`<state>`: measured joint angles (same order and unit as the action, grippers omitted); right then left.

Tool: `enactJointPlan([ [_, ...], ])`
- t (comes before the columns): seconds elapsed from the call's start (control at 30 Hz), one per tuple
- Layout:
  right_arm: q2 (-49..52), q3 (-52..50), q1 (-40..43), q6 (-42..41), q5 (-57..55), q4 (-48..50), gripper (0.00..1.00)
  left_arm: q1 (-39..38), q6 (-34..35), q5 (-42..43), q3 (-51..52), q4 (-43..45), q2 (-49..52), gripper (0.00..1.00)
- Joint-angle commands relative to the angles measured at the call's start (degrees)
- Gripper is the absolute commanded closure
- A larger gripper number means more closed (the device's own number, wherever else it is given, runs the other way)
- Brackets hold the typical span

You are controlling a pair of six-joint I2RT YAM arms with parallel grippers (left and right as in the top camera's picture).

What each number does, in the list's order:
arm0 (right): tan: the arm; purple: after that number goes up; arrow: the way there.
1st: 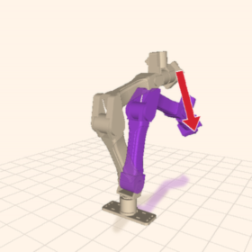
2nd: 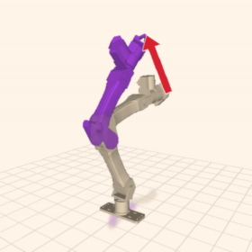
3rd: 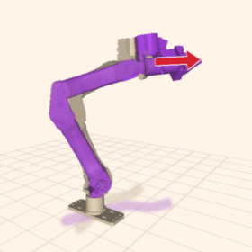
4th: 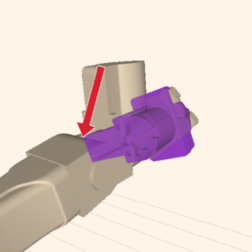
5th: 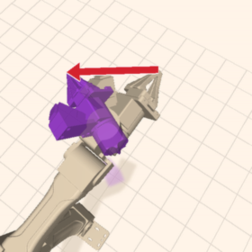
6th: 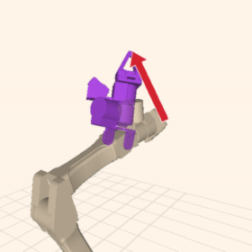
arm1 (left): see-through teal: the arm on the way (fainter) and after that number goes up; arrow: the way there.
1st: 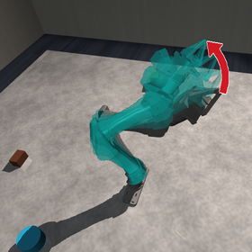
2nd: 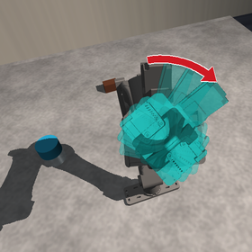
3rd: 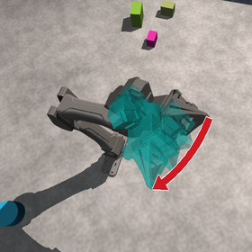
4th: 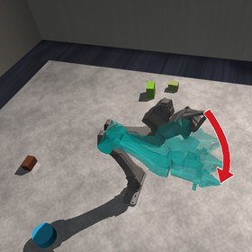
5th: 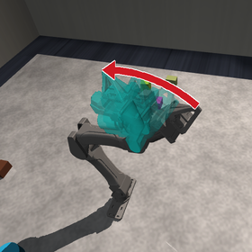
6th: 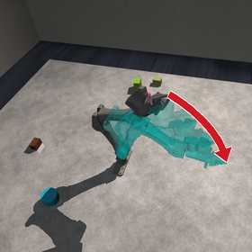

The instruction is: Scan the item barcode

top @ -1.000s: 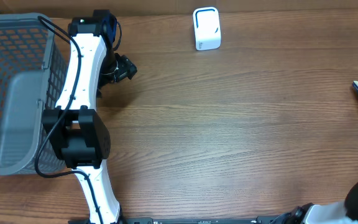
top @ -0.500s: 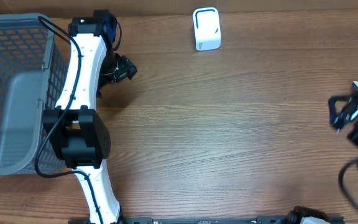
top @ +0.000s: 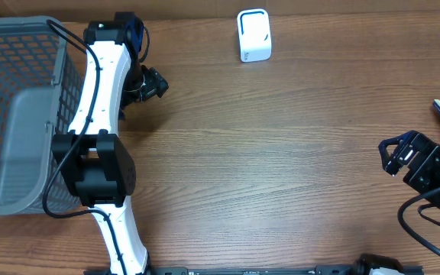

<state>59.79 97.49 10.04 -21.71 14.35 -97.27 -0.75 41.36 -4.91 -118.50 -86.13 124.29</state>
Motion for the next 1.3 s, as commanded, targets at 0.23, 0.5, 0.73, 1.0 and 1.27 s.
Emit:
enactJointPlan([
  [0.23,-1.2,-2.4,-0.3,3.2,-1.6,0.4,0.00,-0.4,-1.1,0.0,-0.9,-0.1,-1.6,0.00],
  [0.5,-10.6,-21.1,-6.4,5.9,-0.5,20.7,0.00,-0.4,-1.1,0.0,-0.9,-0.1,-1.6,0.00],
  [0.73,-30.1,-44.9,-12.0,9.0,-1.6,46.0,0.00,-0.4,-1.1,0.0,-0.9,-0.1,-1.6,0.00],
  [1.0,-48.7,-71.1,-11.9,9.8,-2.3,68.3,0.00,-0.4,-1.1,0.0,-0.9,-0.1,-1.6,0.00],
  [1.27,-56.3,-85.8,-11.9,9.8,-2.9,83.3,0.00,-0.4,-1.1,0.0,-0.9,-0.1,-1.6,0.00],
])
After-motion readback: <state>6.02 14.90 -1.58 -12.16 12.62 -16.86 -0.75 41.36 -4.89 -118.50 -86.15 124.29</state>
